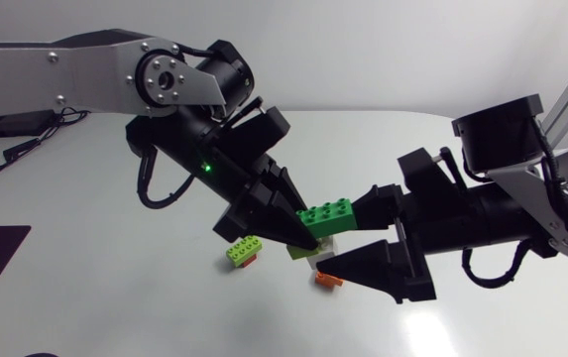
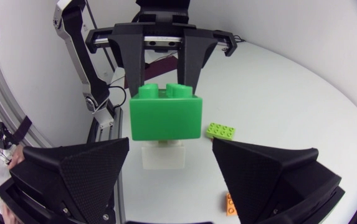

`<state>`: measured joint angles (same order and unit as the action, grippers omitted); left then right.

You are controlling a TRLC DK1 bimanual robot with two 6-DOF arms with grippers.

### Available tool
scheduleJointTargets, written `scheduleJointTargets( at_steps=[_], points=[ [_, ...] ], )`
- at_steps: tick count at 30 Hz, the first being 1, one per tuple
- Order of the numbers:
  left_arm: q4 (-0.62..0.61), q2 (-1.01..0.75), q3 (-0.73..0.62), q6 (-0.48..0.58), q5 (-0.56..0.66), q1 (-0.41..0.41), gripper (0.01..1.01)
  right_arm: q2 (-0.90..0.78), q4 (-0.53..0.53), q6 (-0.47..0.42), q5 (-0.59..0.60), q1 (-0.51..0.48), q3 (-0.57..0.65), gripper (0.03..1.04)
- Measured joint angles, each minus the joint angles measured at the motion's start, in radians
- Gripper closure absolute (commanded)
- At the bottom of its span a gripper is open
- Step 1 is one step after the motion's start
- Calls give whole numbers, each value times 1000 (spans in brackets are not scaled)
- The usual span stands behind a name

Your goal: Separate the duplo bricks

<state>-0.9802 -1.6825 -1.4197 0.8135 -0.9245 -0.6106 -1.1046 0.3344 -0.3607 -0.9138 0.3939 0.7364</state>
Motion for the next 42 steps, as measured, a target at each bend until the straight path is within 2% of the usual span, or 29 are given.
scheduleJointTargets(
  at_steps=[11,13,29,37,42],
  points=[
    [-1,3,-2,0,0,0,723,-11,0,6,-54,-1,2,654],
    [-1,3,-2,0,0,0,723,-11,0,6,-56,-1,2,698],
    [-11,3,-2,0,-9,-3,723,5,-1,-6,-54,0,-14,754],
    [-14,3,-22,-23,-39,-1,723,60,0,-29,8,45,-64,756],
    [-15,6,-24,-22,-42,3,723,64,-1,-56,35,24,-78,756]
  ],
)
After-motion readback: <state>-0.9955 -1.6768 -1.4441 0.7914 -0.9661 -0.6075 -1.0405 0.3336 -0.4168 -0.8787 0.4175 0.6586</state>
